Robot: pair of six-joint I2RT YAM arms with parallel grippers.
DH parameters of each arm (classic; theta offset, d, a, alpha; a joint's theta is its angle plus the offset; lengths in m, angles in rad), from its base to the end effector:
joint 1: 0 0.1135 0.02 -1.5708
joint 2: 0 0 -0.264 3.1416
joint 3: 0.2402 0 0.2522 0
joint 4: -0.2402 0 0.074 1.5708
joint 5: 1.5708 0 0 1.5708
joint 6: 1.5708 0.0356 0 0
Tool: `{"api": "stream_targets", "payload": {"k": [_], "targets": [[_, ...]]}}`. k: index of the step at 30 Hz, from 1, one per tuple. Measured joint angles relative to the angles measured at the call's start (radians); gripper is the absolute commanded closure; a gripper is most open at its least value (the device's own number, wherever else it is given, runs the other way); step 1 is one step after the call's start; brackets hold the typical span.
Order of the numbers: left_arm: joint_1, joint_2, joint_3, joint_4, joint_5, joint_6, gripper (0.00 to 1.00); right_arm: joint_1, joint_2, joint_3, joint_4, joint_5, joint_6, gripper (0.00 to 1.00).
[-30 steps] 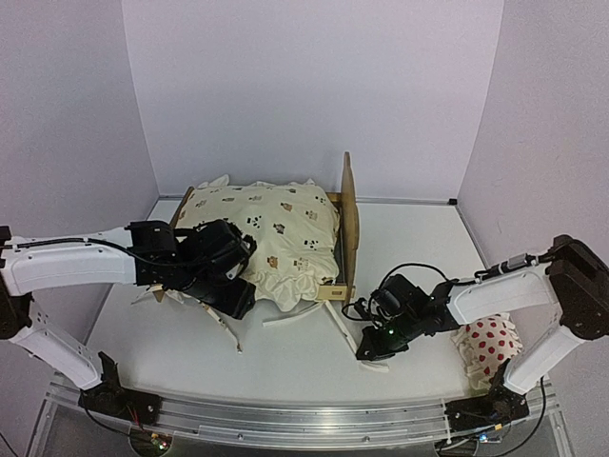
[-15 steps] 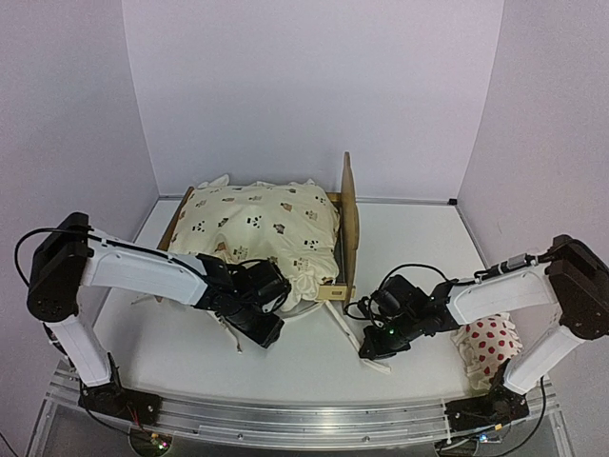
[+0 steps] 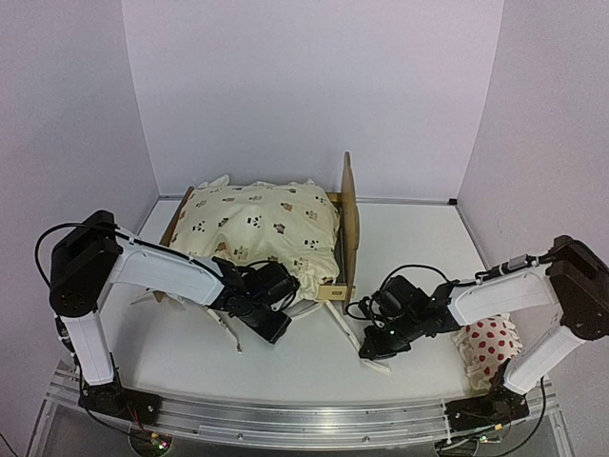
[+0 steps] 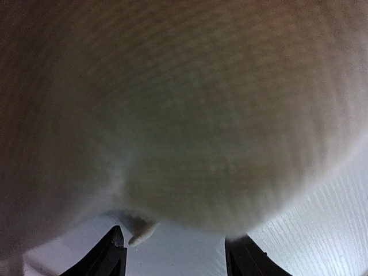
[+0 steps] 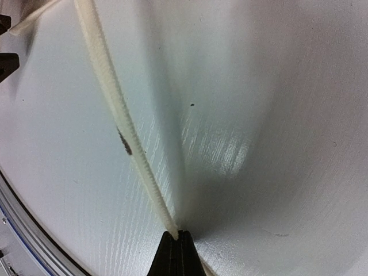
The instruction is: Set up the pet bed
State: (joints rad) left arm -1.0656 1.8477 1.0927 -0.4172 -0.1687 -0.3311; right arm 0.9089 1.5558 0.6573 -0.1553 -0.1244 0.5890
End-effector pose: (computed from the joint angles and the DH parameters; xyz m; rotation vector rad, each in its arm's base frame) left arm 0.1766 -0.3069 0.1427 0.9347 2.5592 -0.1774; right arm 0.1622 0.2154 0.1281 -0.4877 2.7357 0.6269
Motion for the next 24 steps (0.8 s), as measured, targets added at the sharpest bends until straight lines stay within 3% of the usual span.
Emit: {"api": "stream_targets", "payload": {"k": [10,17,24], "targets": [[0.013,0.027,0.02,0.028,0.006,0.039,0.66,0.0,-0.008,-0.008,0.001,-0.002,0.013,1.0],[0.016,0.038,0.018,0.06,0.021,0.043,0.7,0.0,-0.008,-0.008,0.001,-0.002,0.017,1.0],[0.018,0.037,-0.009,0.118,0.032,0.043,0.91,0.0,-0.008,-0.008,0.001,-0.003,0.022,1.0]]}}
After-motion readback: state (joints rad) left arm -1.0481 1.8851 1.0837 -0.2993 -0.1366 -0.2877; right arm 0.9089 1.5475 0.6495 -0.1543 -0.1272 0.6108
